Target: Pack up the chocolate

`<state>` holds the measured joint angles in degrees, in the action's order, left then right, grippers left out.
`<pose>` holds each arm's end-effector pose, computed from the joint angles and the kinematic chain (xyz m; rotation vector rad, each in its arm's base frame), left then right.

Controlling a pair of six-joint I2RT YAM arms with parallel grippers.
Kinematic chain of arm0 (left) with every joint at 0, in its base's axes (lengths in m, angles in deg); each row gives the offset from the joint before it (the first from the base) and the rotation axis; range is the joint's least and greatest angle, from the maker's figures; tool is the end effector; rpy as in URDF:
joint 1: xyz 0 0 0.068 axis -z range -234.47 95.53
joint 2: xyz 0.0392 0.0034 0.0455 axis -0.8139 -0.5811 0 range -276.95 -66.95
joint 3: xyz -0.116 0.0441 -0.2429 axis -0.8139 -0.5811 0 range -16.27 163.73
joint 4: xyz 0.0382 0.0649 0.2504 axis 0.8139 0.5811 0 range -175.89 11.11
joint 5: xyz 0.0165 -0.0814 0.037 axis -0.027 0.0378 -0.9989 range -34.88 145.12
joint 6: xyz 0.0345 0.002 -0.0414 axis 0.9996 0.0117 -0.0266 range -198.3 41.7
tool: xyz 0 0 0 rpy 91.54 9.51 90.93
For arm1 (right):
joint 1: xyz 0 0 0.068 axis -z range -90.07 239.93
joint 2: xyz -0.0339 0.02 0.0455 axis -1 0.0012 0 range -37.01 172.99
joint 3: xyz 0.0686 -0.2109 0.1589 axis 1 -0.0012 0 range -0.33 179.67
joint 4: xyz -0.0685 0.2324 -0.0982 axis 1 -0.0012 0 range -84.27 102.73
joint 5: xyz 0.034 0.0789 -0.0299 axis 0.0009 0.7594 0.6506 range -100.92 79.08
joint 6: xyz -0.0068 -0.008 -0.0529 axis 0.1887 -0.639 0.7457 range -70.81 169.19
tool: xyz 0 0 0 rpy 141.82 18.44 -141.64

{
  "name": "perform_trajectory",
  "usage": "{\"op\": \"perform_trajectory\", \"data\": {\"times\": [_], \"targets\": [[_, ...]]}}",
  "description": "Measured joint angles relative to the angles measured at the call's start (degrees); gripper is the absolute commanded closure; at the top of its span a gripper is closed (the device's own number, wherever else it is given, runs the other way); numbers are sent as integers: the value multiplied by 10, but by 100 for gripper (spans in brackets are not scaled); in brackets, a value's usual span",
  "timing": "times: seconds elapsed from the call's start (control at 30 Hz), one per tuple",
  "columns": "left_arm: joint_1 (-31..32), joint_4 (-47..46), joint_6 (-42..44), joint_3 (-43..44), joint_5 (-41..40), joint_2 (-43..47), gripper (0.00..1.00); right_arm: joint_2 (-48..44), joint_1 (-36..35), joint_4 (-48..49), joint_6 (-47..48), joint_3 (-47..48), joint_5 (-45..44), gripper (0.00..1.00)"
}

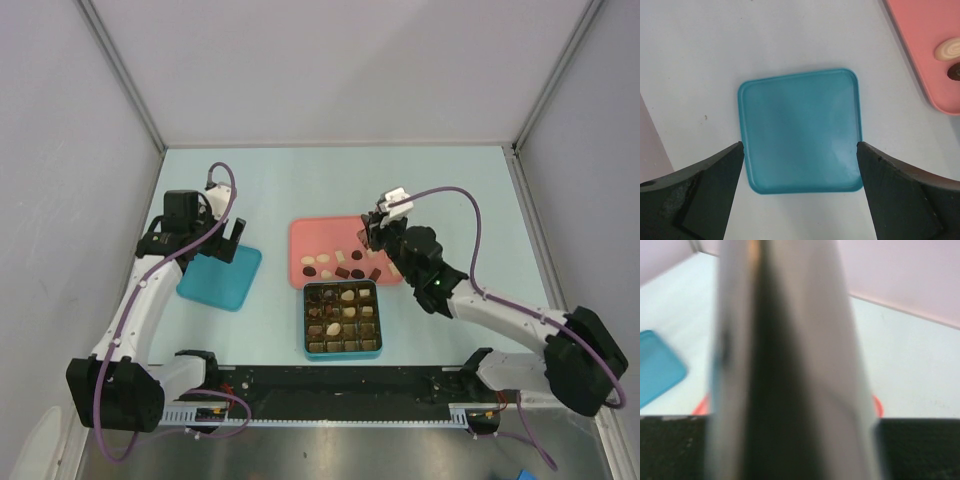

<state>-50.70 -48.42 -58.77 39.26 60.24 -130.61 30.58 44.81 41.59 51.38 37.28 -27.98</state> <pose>0.2298 -0.0183 0.2965 0.5193 2.3049 0.0276 0.1976 0.1837 0.2850 -0.4220 1.5437 0.3471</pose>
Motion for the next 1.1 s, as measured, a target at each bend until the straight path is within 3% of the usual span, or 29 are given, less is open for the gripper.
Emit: {"op": "perform_trajectory", "data": {"times": [0.27, 1.1], "targets": [[0, 0, 0, 0, 0, 0, 0, 143, 59, 56, 5, 27, 6, 53], [0, -1, 1, 0, -3, 0, 0, 239, 104, 104, -3, 66, 35, 55]]}}
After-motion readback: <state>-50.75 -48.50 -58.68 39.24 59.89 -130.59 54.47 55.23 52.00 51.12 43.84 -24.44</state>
